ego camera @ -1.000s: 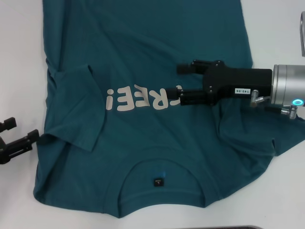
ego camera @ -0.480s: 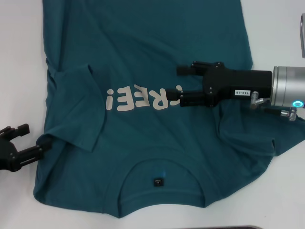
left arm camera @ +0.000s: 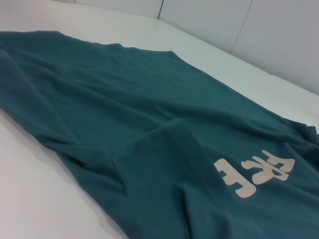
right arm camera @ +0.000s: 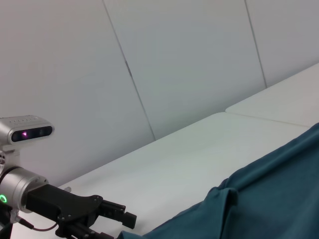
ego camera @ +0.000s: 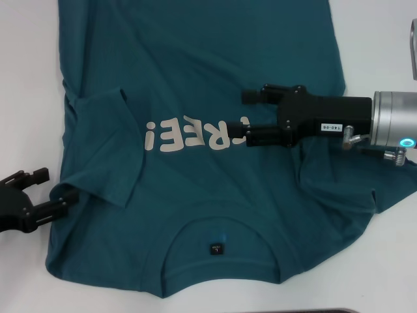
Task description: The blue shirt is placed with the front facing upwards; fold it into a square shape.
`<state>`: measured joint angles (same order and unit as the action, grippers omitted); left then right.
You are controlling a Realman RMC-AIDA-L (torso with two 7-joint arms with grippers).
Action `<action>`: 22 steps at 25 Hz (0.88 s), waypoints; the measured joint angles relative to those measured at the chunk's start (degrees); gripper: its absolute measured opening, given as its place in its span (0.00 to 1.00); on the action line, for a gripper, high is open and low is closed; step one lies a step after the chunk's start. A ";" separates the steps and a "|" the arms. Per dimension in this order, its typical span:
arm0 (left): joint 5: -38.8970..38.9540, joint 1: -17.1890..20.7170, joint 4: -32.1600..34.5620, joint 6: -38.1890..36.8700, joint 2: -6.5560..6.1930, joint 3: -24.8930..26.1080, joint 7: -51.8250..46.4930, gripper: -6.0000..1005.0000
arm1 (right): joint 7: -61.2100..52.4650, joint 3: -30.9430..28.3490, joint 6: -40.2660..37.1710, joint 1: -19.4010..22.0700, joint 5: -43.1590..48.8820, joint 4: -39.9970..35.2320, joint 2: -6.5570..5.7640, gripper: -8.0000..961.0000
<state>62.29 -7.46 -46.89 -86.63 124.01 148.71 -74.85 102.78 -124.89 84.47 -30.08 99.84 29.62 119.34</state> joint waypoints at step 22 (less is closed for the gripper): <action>-2.38 -1.32 0.51 1.66 -0.01 0.03 0.40 0.62 | -0.04 -0.01 -0.01 0.37 -0.09 0.35 0.08 0.94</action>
<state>59.91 -8.78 -46.38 -84.98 124.00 148.74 -74.45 102.74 -124.89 84.46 -29.71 99.75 29.97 119.42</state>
